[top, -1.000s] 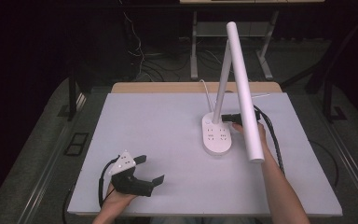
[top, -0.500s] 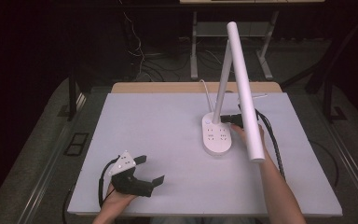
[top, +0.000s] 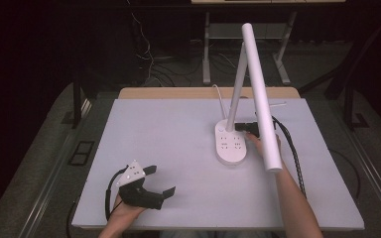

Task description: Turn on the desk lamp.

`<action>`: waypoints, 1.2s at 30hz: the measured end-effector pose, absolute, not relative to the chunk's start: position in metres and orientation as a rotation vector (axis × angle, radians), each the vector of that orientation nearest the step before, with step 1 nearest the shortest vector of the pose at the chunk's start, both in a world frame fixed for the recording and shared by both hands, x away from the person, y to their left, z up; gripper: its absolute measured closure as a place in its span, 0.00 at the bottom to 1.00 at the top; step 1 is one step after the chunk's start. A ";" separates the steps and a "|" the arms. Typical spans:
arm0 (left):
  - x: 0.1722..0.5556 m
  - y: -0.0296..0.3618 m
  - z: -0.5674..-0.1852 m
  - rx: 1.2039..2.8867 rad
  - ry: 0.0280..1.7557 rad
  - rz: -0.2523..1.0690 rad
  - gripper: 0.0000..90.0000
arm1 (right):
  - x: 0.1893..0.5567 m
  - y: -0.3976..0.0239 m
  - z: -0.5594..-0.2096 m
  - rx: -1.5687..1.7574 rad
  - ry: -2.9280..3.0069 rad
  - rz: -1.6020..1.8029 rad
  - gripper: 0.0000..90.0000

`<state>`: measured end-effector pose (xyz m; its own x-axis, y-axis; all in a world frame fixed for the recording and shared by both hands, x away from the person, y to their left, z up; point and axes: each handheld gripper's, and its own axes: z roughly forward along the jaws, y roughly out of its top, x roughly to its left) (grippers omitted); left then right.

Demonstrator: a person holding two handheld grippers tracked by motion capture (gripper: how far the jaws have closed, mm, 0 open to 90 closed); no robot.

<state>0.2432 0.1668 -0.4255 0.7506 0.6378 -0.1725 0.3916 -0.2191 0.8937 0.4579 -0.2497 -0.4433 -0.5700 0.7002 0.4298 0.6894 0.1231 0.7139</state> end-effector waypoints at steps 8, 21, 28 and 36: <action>0.244 0.167 -0.426 1.846 0.799 0.276 0.00 | 0.456 -0.245 -0.437 1.425 2.369 1.414 0.99; 0.244 0.167 -0.426 1.843 0.801 0.276 0.00 | 0.454 -0.253 -0.429 1.419 2.375 1.371 0.99; 0.243 0.166 -0.426 1.846 0.794 0.274 0.00 | 0.450 -0.259 -0.421 1.422 2.365 1.359 0.99; 0.243 0.166 -0.426 1.844 0.796 0.276 0.00 | 0.442 -0.271 -0.407 1.419 2.342 1.350 0.99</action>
